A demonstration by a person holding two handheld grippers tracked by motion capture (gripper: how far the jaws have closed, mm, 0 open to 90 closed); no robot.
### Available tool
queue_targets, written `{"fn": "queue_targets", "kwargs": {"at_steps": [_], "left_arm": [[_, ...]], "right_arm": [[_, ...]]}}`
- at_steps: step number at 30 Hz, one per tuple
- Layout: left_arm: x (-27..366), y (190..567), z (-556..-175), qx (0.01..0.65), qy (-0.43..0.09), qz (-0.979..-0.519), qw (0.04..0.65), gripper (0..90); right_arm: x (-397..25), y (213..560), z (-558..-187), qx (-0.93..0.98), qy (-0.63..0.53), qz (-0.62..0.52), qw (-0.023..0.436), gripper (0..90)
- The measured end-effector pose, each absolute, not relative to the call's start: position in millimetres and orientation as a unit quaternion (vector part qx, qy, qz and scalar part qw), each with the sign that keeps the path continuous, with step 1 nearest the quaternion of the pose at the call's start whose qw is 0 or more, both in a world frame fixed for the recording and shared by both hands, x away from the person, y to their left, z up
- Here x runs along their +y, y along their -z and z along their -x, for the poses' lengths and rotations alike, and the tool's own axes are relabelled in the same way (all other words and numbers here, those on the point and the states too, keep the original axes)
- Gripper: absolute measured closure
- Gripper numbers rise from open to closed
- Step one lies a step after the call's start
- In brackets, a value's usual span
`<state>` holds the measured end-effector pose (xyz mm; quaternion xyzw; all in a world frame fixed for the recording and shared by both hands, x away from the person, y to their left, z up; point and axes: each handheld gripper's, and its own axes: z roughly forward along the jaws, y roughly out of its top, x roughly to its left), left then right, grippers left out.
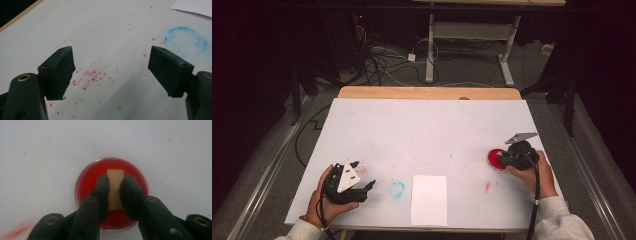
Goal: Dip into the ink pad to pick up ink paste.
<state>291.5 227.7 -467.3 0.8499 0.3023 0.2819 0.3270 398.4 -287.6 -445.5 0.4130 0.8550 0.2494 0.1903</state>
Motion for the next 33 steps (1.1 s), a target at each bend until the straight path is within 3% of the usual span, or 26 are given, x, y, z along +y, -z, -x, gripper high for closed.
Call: {"fn": "queue_targets", "kwargs": {"at_steps": [28, 33], "left_arm": [[227.7, 466.4, -290.1, 0.299, -0.286, -0.850, 0.326, 20.4], [227.5, 466.8, -291.3, 0.299, -0.284, -0.852, 0.324, 21.1]], "right_arm": [[-286.1, 446.1, -395.3, 0.855, -0.251, -0.405, 0.205, 76.6], [-285.7, 433.0, -391.4, 0.848, -0.264, -0.404, 0.220, 76.7]]}}
